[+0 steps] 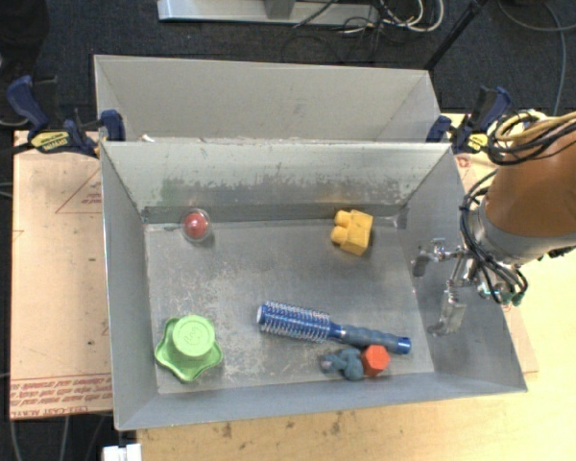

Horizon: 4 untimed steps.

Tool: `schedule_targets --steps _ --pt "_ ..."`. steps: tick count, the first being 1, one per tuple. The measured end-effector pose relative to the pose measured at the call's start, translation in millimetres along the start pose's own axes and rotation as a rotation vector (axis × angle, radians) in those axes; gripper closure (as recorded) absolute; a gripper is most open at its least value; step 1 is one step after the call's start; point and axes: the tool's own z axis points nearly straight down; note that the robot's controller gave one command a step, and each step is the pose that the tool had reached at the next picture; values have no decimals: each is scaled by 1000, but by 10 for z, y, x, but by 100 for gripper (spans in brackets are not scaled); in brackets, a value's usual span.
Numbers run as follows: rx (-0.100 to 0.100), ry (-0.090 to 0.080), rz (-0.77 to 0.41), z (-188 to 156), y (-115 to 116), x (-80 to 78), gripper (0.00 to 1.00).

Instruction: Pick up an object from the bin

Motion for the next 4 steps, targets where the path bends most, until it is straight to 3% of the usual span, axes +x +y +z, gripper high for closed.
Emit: schedule_targets --steps 1,2,3,4 --pt "-3 0 -137 767 930 292 0" --pt "-2 -11 -128 728 1393 359 0" --pt "1 -7 -125 731 1359 368 100" --pt "-1 -10 -127 457 1771 177 100"
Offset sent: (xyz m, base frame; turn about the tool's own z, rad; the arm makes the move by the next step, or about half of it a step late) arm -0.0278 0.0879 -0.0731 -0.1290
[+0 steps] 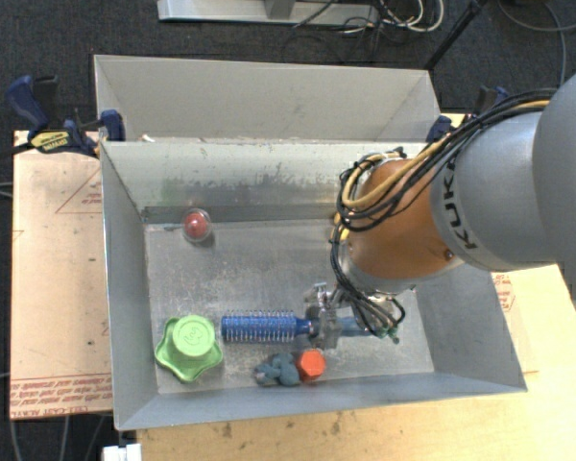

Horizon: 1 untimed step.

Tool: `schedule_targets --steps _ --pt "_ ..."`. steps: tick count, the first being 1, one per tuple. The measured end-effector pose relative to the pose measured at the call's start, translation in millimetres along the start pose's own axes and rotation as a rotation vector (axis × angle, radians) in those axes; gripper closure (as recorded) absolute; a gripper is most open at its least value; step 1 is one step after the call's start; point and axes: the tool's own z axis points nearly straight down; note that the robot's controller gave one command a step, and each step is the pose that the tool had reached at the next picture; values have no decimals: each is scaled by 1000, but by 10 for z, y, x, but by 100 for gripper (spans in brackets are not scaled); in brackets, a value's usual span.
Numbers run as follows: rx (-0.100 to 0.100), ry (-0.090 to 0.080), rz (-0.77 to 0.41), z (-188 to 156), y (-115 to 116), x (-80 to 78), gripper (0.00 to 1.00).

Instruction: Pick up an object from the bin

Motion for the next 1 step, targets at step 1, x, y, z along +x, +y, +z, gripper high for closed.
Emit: schedule_targets --steps 1 --pt "2 -4 -2 -1518 83 19 100"
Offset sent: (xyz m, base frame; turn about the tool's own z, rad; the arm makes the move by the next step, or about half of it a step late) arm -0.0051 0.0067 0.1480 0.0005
